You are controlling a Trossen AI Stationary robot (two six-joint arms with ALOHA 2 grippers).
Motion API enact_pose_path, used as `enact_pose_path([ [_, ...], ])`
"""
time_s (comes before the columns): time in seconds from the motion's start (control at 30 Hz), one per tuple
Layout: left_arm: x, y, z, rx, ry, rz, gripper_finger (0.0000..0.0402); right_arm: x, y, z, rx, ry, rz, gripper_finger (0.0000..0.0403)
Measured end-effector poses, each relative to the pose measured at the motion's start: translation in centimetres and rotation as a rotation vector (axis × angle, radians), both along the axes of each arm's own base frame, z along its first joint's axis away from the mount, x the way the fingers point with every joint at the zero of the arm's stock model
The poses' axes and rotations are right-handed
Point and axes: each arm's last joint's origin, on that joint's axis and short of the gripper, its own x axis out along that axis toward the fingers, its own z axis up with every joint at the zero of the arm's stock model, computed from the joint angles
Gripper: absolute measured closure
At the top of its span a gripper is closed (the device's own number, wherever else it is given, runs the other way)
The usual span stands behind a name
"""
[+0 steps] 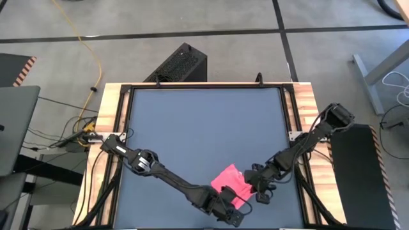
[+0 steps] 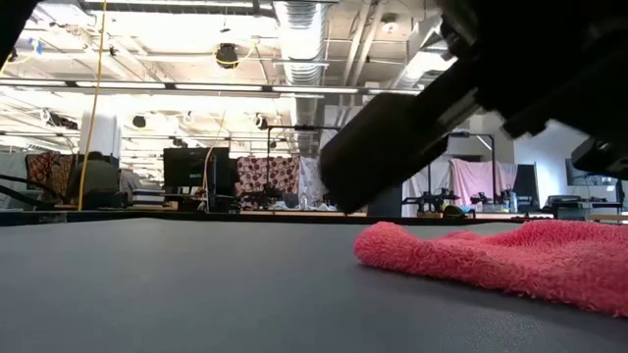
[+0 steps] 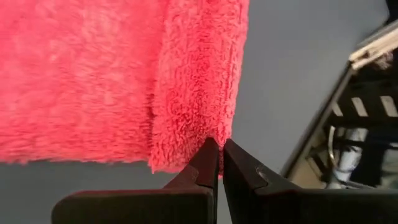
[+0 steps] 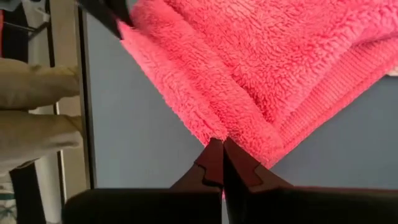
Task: Roll towel
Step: Roll the pink towel
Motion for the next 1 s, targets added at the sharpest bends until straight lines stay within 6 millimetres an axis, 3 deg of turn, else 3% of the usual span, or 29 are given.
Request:
enact_pose_path([
  [0.27, -0.7, 0.2, 1.6, 0.055, 0.004, 0.035, 0.0401, 0.0, -0.2, 0.0, -0.01, 0.006, 0.006, 0.0385],
  [0.57, -1.5, 0.0, -0.4, -0.043, 0.059, 0.119, 0.0401, 1.2, -1.8, 0.0, 0.029, 0.023, -0.043, 0.0385],
  [1.0, -2.0, -0.5, -1.0, -0.091, 0.078, 0.114, 0.0401, 1.4, -2.5, -0.4, -0.034, 0.01, -0.043, 0.0357],
])
